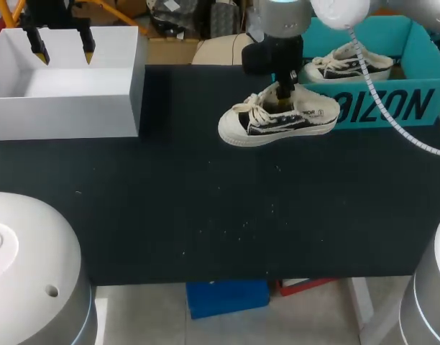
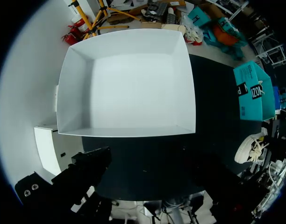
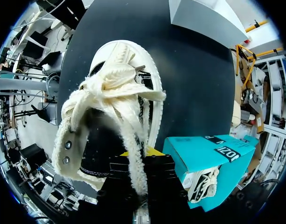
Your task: Take the shoe out of the shoebox, open the shoe tongue, remove and reinsert the insole, then place the shoe into the shoebox
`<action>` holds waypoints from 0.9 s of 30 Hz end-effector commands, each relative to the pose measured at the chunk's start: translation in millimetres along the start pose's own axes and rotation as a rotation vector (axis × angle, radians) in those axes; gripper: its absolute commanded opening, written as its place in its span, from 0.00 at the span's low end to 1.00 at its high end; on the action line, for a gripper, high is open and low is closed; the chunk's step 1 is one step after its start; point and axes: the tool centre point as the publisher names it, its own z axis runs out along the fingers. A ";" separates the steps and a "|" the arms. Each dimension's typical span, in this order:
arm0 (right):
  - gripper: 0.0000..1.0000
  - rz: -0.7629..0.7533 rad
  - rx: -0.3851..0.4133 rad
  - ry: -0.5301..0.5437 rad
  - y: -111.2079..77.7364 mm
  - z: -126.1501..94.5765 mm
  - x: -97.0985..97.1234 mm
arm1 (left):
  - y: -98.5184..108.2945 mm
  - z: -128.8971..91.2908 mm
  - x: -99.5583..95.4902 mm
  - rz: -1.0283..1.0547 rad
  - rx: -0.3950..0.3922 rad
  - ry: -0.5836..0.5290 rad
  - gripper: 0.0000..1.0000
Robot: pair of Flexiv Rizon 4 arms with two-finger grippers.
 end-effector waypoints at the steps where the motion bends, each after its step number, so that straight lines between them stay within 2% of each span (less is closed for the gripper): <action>1: 0.00 -0.018 -0.013 -0.005 4.6 9.0 12.6 | 0.0 0.0 0.0 0.000 0.000 0.000 1.00; 7: 0.00 -0.080 -0.003 0.004 24.8 21.8 32.5 | 0.0 0.0 0.0 0.000 0.000 0.000 1.00; 14: 0.00 -0.059 -0.013 0.050 70.4 41.8 46.2 | 0.0 0.0 0.0 0.000 0.000 0.000 1.00; 23: 0.00 -0.033 -0.007 0.093 139.2 66.2 47.1 | 0.0 0.0 0.0 0.000 0.000 0.000 1.00; 27: 0.00 0.004 -0.011 0.094 161.8 72.2 42.5 | 0.0 0.0 0.0 0.000 0.000 0.000 1.00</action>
